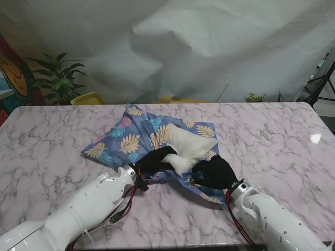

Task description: Put a pillowcase on a pillow

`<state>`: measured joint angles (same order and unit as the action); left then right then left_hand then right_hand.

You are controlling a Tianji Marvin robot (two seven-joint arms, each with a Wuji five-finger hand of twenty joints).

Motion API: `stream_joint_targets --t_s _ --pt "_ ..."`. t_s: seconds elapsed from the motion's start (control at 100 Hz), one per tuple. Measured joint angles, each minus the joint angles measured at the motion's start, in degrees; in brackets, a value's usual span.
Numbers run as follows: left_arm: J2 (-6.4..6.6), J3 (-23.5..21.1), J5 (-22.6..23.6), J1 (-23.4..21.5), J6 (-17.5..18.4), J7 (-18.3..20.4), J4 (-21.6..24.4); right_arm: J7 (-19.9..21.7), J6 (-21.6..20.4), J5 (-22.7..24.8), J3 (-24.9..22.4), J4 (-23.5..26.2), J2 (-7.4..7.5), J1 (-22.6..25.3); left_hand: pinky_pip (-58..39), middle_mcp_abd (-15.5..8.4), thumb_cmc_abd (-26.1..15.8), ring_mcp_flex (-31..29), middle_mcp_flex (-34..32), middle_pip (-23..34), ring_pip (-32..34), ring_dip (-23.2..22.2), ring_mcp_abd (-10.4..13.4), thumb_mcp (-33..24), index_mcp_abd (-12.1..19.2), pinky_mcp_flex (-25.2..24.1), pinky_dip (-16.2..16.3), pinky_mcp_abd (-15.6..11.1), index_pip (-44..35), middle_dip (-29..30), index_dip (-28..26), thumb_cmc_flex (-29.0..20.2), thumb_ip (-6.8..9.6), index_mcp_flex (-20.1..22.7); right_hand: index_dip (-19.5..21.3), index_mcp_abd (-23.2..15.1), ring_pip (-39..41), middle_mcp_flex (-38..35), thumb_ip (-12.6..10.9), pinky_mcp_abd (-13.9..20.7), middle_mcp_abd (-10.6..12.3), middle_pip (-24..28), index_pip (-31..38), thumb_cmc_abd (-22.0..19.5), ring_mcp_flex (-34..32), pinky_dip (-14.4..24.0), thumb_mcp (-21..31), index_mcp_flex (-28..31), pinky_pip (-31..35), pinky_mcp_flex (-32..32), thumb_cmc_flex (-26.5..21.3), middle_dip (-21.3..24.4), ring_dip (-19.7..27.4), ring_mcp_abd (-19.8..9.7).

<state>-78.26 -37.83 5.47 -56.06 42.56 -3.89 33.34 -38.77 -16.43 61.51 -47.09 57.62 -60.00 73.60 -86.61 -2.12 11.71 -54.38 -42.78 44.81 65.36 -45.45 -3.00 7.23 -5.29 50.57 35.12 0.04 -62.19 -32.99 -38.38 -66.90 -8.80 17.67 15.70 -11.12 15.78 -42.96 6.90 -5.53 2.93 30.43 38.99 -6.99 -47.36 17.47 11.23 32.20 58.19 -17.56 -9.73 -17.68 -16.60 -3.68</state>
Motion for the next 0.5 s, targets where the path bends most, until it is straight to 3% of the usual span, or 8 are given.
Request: stream_joint_targets --t_s 0.06,0.11,0.15,0.2,0.26,0.36,0.42,0.5 --pt "0.26 -1.16 -0.21 -1.06 -1.81 -0.42 1.85 4.69 -3.95 -0.6 -1.46 0.4 -0.31 -0.08 0.0 0.38 0.0 0.0 0.0 0.0 0.0 0.05 -0.09 0.0 -0.51 0.0 0.0 0.09 -0.01 0.01 -0.03 0.0 0.0 -0.02 -0.86 1.35 -1.62 2.43 -1.01 1.26 -0.1 -1.25 -1.2 -3.26 3.2 -0.65 -9.62 -2.3 -1.32 2.71 -4.42 0.51 0.97 -0.02" --pt "0.64 -1.84 -0.26 -2.14 -3.93 -1.29 4.03 11.71 -6.32 -0.79 -2.64 1.88 -0.16 0.15 0.0 0.54 -0.09 0.0 0.0 0.01 0.0 0.08 -0.26 0.0 -0.73 0.0 0.0 0.28 -0.01 0.03 -0.04 -0.01 0.0 -0.03 -1.42 1.53 -4.17 4.04 -1.48 1.44 -0.05 -1.65 -2.13 -3.18 6.8 -0.78 -11.6 -2.8 -1.82 3.62 -6.04 1.37 1.8 -0.83" --pt "0.93 -1.87 -0.25 -2.81 -5.25 -2.19 5.47 13.95 -6.3 -0.6 -1.89 3.01 0.36 -0.09 0.0 1.03 -0.54 0.0 0.0 0.01 0.0 0.14 -0.58 0.0 -1.27 -0.01 0.0 0.6 -0.01 0.04 -0.04 -0.02 0.0 -0.05 -2.0 1.93 -5.66 5.88 -1.48 1.52 0.08 -2.75 -2.54 -3.14 8.2 -1.11 -11.81 -3.74 -2.05 4.03 -6.41 1.63 2.72 -0.93" --pt "1.12 -1.88 -0.05 -3.36 -5.68 -3.07 6.45 12.07 -5.37 0.27 1.26 3.05 1.23 -1.43 0.0 1.27 -0.55 0.0 0.0 0.01 -0.07 0.17 -0.72 0.0 -1.63 -0.02 0.0 0.74 -0.01 0.06 -0.04 -0.03 0.0 -0.06 -2.05 2.41 -5.43 5.58 -1.49 2.02 0.05 -2.75 -2.71 -3.14 7.9 -1.21 -12.18 -3.77 -2.24 4.09 -6.41 1.63 2.49 -0.62" --pt "1.2 -1.88 0.43 -3.6 -5.62 -3.47 6.64 6.27 -4.97 0.88 5.88 0.41 1.47 -3.85 0.0 1.33 -0.57 0.0 0.0 0.01 -0.09 0.19 -0.73 0.0 -1.72 -0.02 0.0 0.74 -0.01 0.07 -0.04 -0.03 0.0 -0.07 -2.05 2.64 -5.34 4.93 -1.49 3.7 0.88 -2.57 -2.54 -3.1 6.8 -1.3 -12.23 -3.37 -2.54 4.62 -6.47 0.8 2.37 -1.28" --pt "1.43 -1.53 1.42 -3.53 -5.26 -3.86 6.74 0.23 -10.49 -3.63 7.96 -5.96 -0.33 -6.61 0.03 1.46 -2.77 0.01 0.0 0.01 -0.18 0.2 -0.75 -0.06 -1.89 -0.02 0.0 0.76 -0.02 0.33 -0.04 -0.03 0.0 -0.11 -1.54 2.65 -4.33 6.71 -1.49 3.87 0.73 -2.1 -1.84 -3.02 9.81 -2.05 -12.3 -6.08 -4.04 6.09 -6.88 1.06 4.6 -1.31" --pt "1.55 -1.09 1.82 -3.33 -4.99 -4.34 6.71 -0.36 -13.74 -7.08 8.86 -8.17 -1.19 -7.91 0.08 1.58 -3.76 0.01 0.04 -0.02 -0.21 0.21 -0.75 -0.07 -2.19 -0.02 0.0 0.77 -0.64 0.76 -0.05 -0.03 0.0 -0.78 -1.97 3.96 -4.29 8.94 -1.49 4.45 -0.35 -2.09 -1.78 -3.06 11.86 -2.62 -12.3 -7.42 -5.33 7.47 -6.88 1.17 5.43 -1.16" --pt "1.58 -0.74 2.15 -3.0 -4.85 -4.8 6.47 -0.21 -15.26 -8.09 8.93 -9.29 -2.09 -8.45 0.11 1.78 -4.3 0.01 0.05 -0.02 -0.22 0.43 -0.77 -0.07 -2.44 -0.02 -0.04 0.83 -0.74 0.78 -0.06 -0.03 0.0 -0.78 -2.26 6.58 -4.27 11.29 -1.49 5.08 -2.03 -2.09 -1.74 -3.06 14.18 -3.42 -12.3 -9.54 -6.93 9.23 -6.88 1.7 5.92 -0.21"
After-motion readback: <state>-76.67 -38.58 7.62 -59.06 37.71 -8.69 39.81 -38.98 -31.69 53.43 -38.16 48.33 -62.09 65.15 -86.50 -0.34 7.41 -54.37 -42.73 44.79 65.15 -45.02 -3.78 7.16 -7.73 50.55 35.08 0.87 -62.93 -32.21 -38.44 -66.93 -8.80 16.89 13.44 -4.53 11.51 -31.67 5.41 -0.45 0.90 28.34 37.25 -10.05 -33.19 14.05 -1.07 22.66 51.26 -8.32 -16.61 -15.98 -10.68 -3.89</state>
